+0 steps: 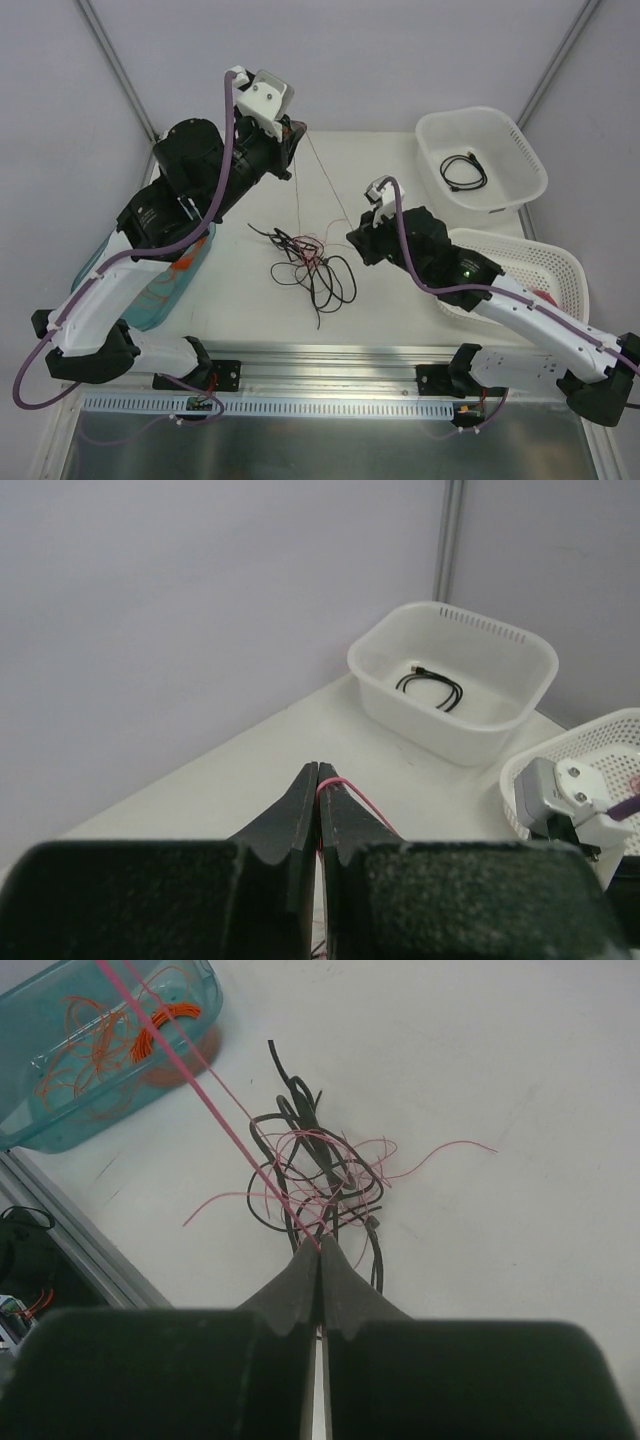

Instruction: Untangle the cables

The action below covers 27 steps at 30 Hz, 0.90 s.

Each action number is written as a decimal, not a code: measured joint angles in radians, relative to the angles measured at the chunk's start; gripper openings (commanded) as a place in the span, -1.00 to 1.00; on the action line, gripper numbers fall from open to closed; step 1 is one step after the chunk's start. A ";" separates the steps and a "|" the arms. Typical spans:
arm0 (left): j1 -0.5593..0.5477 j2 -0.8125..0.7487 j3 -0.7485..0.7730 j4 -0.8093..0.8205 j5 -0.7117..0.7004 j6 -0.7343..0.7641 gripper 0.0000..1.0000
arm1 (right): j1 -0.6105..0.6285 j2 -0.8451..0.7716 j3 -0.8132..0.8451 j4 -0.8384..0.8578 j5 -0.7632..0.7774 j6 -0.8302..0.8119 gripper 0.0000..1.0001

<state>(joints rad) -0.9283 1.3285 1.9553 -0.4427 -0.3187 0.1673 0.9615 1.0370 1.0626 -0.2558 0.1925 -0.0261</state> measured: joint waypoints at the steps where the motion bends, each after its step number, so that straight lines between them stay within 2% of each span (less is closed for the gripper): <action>1: 0.000 -0.017 -0.034 0.013 0.000 -0.010 -1.00 | 0.000 0.000 -0.003 -0.005 -0.001 0.001 -0.96; 4: 0.001 -0.077 -0.138 0.030 0.003 -0.053 -1.00 | 0.000 0.000 -0.034 -0.019 -0.028 0.006 -0.74; 5: 0.001 -0.095 -0.172 0.042 0.005 -0.073 -1.00 | 0.000 0.000 -0.047 -0.022 -0.044 0.008 -0.55; 8: 0.001 -0.127 -0.245 0.065 0.014 -0.135 -1.00 | -0.002 0.009 -0.090 -0.018 -0.114 0.016 -0.22; 10: 0.001 -0.137 -0.288 0.078 0.021 -0.181 -1.00 | -0.002 0.020 -0.118 0.003 -0.159 0.023 -0.07; 11: 0.001 -0.140 -0.312 0.086 0.023 -0.204 -1.00 | -0.002 0.030 -0.130 0.021 -0.182 0.027 0.06; 14: 0.001 -0.140 -0.374 0.086 0.023 -0.275 -1.00 | -0.001 0.062 -0.163 0.084 -0.231 0.043 0.23; 27: 0.001 -0.164 -0.414 0.088 -0.032 -0.495 -1.00 | 0.039 0.256 -0.192 0.489 -0.274 0.118 0.33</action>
<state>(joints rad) -0.9276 1.1648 1.5414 -0.3550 -0.3508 -0.3275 1.0008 1.2934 0.8707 0.2329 -0.0818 0.0921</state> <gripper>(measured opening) 0.003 0.665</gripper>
